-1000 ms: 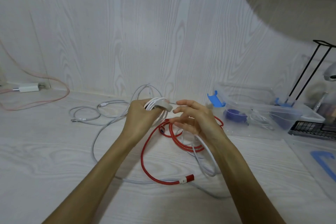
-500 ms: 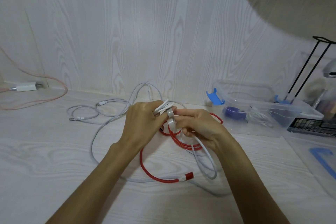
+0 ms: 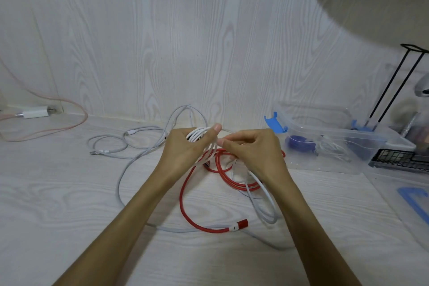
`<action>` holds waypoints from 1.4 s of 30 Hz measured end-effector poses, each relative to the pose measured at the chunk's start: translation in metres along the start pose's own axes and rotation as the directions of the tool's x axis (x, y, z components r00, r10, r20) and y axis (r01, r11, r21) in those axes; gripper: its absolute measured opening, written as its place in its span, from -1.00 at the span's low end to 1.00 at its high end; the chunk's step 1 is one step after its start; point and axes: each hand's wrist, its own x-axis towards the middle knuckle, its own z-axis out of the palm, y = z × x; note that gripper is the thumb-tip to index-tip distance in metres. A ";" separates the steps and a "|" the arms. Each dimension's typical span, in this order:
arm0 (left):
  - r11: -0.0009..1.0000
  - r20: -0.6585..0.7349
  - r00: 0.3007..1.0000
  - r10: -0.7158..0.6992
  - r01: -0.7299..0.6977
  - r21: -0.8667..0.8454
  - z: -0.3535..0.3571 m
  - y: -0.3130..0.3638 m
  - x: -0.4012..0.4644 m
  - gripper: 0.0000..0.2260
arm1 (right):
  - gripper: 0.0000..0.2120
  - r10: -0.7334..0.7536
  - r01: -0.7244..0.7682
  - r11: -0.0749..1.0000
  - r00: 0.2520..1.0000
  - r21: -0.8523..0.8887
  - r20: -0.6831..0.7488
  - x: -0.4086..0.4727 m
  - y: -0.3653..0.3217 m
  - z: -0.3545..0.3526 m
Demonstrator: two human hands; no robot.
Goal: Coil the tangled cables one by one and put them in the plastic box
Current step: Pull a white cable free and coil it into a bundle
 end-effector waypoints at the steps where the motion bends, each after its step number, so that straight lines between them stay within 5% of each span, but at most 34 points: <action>1: 1.000 -0.014 1.000 -0.026 0.026 0.013 0.001 0.002 0.000 -0.52 | -0.94 -0.031 0.031 0.999 0.999 -0.013 -0.035 0.000 0.000 -0.001; 4: 0.968 -0.032 0.976 -0.217 0.211 -0.133 0.001 0.008 0.003 -0.49 | -0.94 -0.079 0.072 0.996 0.985 -0.047 -0.156 0.005 0.003 -0.011; 6: 0.813 0.169 0.930 -0.325 0.366 -0.452 -0.003 0.014 0.006 -0.53 | -0.95 -0.084 0.066 0.994 0.969 -0.086 -0.231 0.008 0.005 -0.019; 8: 0.604 0.414 0.866 -0.279 0.494 -0.626 -0.007 0.019 0.006 -0.57 | -0.93 -0.078 0.050 0.993 0.959 -0.107 -0.274 0.009 0.007 -0.023; 10: 0.518 0.564 0.806 -0.177 0.564 -0.643 -0.010 0.021 0.004 -0.56 | -0.89 -0.076 0.048 0.992 0.963 -0.116 -0.258 0.007 0.008 -0.022; 15: 0.533 0.694 0.713 -0.097 0.626 -0.569 -0.013 0.027 -0.002 -0.59 | -0.89 -0.113 0.099 0.983 0.990 -0.158 -0.082 0.000 0.002 -0.008; 18: 0.562 0.690 0.709 -0.145 0.633 -0.532 -0.012 0.026 -0.003 -0.55 | -0.91 -0.012 0.036 0.944 0.997 -0.327 0.073 0.000 0.003 -0.007; 21: 0.622 0.620 0.745 -0.245 0.611 -0.489 -0.008 0.022 0.000 -0.55 | -0.66 0.283 -0.134 0.855 0.930 -0.501 0.235 0.000 0.007 -0.011; 24: 0.625 0.550 0.771 -0.321 0.609 -0.489 -0.006 0.016 0.004 -0.58 | -0.69 0.449 -0.296 0.863 0.821 -0.410 0.352 0.000 0.003 -0.018; 28: 0.572 0.499 0.796 -0.342 0.598 -0.561 -0.006 0.012 0.006 -0.60 | -0.60 0.433 -0.308 0.895 0.771 -0.322 0.466 0.000 0.000 -0.027; 30: 0.631 0.378 0.855 -0.355 0.518 -0.578 -0.007 0.012 0.007 -0.62 | -0.47 0.375 -0.319 0.927 0.773 -0.198 0.512 0.000 0.000 -0.028; 34: 0.857 0.088 0.940 -0.330 0.338 -0.389 -0.010 0.006 0.009 -0.59 | -0.61 0.251 -0.296 0.953 0.886 0.061 0.389 0.003 -0.001 -0.025; 42: 0.747 0.286 0.885 -0.367 0.464 -0.476 -0.015 0.006 0.011 -0.59 | -0.89 0.096 -0.111 0.981 0.990 0.158 0.101 0.003 0.003 -0.022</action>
